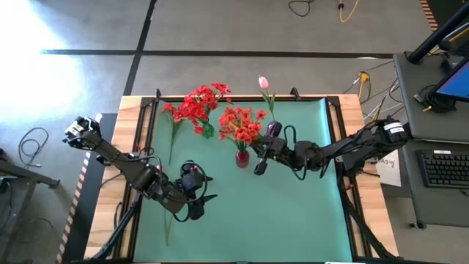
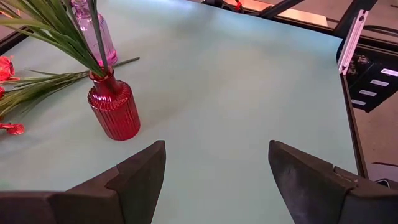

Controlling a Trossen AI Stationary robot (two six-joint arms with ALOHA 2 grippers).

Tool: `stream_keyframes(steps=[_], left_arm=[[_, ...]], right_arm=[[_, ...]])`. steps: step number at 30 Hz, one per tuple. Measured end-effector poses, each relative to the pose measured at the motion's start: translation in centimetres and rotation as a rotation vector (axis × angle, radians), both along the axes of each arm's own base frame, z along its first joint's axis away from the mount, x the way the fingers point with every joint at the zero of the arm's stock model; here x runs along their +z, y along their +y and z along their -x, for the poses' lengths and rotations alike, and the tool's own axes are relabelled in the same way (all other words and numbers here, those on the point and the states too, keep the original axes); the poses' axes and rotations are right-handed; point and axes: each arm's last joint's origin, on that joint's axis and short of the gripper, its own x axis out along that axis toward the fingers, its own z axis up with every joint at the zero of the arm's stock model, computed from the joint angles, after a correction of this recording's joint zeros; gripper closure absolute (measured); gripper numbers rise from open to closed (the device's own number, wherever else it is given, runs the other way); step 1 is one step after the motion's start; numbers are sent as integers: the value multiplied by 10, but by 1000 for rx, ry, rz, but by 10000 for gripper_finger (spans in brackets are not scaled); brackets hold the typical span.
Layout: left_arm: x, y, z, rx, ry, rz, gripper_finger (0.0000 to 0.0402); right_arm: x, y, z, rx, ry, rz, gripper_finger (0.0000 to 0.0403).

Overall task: Sort flowers into vase by color
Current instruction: Put the orange flowers into the red vase

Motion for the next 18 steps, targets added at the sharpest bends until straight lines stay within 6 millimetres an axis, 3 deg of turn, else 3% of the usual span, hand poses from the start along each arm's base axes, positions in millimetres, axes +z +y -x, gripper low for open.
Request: stream_keyframes(steps=[18], left_arm=[[0, 0, 0, 0, 1, -1, 130]], right_arm=[[-10, 0, -2, 4, 92, -12, 378]])
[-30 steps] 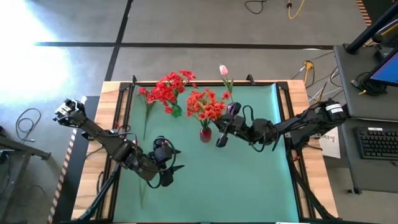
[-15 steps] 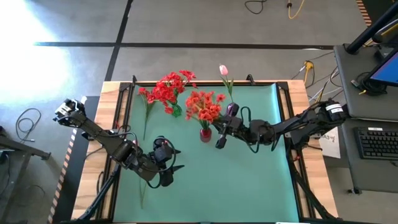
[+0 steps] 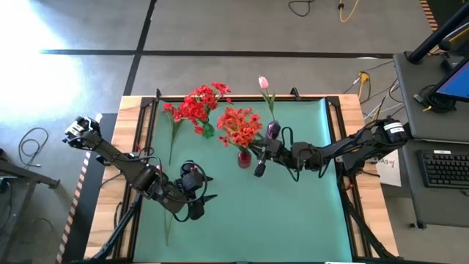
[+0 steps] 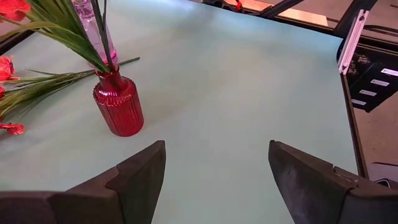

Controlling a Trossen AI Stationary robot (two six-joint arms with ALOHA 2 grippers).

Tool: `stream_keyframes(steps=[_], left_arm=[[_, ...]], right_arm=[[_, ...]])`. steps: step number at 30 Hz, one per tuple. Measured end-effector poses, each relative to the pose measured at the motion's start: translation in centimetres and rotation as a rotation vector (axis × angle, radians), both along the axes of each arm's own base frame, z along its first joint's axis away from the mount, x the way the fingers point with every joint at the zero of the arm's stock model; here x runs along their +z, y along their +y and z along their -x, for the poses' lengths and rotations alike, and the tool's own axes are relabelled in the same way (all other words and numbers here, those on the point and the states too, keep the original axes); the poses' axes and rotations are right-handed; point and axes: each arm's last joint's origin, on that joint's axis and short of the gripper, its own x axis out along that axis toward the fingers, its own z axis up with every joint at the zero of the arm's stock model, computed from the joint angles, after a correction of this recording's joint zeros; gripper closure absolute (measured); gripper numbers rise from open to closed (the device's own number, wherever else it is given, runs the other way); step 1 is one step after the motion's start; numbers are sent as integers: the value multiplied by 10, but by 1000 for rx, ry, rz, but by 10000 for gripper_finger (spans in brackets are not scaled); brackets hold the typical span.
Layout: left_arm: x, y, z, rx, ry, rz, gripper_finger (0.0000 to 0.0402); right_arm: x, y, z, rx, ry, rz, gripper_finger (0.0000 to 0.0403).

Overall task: Sort flowers into vase by color
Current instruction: Put the orange flowers into the red vase

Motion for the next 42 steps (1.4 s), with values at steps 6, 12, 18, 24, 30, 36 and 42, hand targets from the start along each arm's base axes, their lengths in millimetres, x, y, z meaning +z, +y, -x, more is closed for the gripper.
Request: stream_keyframes(steps=[6, 12, 18, 24, 30, 36, 42], left_arm=[[0, 0, 0, 0, 0, 0, 130], [0, 0, 0, 0, 1, -1, 130], [0, 0, 0, 0, 4, -3, 130], [0, 0, 0, 0, 4, -2, 130], [0, 0, 0, 0, 4, -3, 130], [0, 0, 0, 0, 4, -2, 130], [0, 0, 0, 0, 5, -3, 130]], right_arm=[[0, 0, 0, 1, -1, -6, 334], [-3, 0, 0, 2, 28, -4, 275], [-2, 1, 0, 4, 26, -5, 215], [-2, 4, 3, 15, 70, -7, 172], [5, 6, 11, 30, 98, -35, 150], [10, 5, 18, 30, 122, -67, 158], [9, 5, 19, 30, 133, -88, 227]])
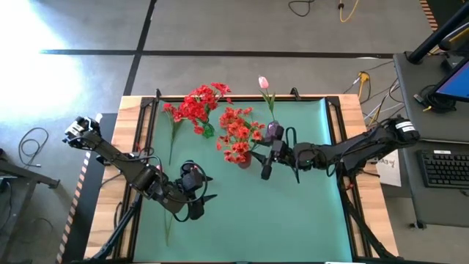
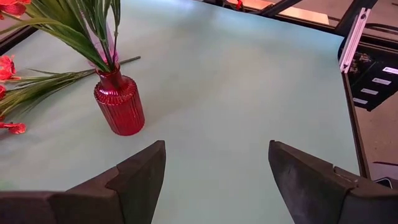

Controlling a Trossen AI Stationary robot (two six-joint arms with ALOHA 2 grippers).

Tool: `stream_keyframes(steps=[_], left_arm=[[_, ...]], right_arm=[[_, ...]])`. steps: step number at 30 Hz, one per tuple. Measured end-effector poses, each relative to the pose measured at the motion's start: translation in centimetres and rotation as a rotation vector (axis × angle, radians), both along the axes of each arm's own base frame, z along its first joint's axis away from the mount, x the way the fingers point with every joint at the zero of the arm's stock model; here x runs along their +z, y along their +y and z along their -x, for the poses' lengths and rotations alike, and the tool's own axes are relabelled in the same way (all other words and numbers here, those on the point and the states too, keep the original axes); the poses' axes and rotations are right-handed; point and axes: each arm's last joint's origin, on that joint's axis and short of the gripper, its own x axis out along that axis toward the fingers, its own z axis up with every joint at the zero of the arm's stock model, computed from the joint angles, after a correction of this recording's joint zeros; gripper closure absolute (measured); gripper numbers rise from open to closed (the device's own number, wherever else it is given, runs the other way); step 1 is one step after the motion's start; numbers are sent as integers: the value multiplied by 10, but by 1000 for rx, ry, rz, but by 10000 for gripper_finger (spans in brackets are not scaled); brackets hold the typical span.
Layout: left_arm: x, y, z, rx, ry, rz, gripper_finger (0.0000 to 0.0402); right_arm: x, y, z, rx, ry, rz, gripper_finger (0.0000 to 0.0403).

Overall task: Sort flowers into vase by color
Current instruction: Put the orange flowers into the red vase

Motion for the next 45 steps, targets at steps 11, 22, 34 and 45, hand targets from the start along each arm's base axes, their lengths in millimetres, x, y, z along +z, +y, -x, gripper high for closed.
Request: stream_keyframes(steps=[11, 22, 34, 45], left_arm=[[0, 0, 0, 0, 0, 0, 130], [0, 0, 0, 0, 6, -4, 130], [-1, 0, 1, 0, 12, -9, 130], [-1, 1, 1, 0, 12, -9, 130]], right_arm=[[-3, -1, -2, -6, 9, -7, 388], [-8, -9, -2, -33, 40, -50, 390], [-13, -9, -2, -36, 81, -72, 390], [-11, -7, -1, -6, 74, -87, 328]])
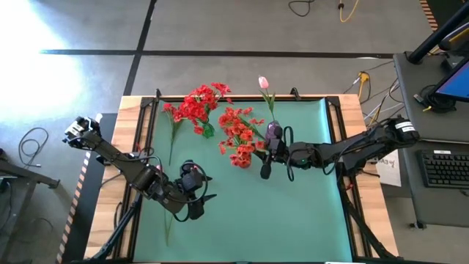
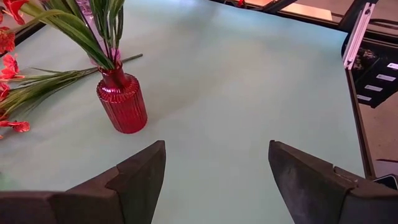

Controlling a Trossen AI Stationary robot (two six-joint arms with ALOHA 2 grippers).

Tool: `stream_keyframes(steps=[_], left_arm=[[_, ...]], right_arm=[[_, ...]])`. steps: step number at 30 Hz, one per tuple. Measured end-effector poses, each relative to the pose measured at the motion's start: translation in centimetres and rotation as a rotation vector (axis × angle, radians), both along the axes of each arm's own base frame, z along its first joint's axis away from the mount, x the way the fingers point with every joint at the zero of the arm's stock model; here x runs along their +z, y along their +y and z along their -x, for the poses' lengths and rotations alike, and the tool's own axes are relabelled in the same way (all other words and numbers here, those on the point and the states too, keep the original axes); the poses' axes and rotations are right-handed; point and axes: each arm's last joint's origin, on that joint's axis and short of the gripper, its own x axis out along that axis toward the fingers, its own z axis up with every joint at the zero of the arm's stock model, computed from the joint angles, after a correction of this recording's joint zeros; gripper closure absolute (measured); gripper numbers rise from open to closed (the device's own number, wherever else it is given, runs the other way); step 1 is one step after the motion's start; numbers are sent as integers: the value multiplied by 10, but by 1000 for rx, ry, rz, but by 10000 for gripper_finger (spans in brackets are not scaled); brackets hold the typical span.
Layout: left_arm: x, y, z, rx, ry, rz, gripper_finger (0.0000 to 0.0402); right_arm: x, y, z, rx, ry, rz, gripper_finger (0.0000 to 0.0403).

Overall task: Sort flowers into vase by color
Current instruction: Put the orange flowers into the red vase

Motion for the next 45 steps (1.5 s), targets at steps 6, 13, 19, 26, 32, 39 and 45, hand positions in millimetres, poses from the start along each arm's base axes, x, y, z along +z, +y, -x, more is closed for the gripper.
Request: stream_keyframes(steps=[6, 13, 19, 26, 32, 39, 45], left_arm=[[0, 0, 0, 4, 4, 2, 130], [-1, 1, 0, 7, 6, 1, 130], [-1, 2, -1, 12, 7, 0, 130], [-1, 3, 0, 13, 10, -2, 130], [-1, 3, 0, 14, 14, -4, 130], [-1, 3, 0, 14, 15, -5, 130], [-1, 3, 0, 14, 15, -5, 130]], right_arm=[[0, 0, 0, -2, -1, 1, 232], [3, 4, -2, 20, -7, -1, 141], [0, 6, -10, 69, 9, -6, 107], [2, 7, -18, 66, 11, 16, 124], [4, 7, -19, 49, 6, 28, 200], [5, 6, -20, 35, 5, 30, 310], [5, 6, -20, 35, 5, 29, 373]])
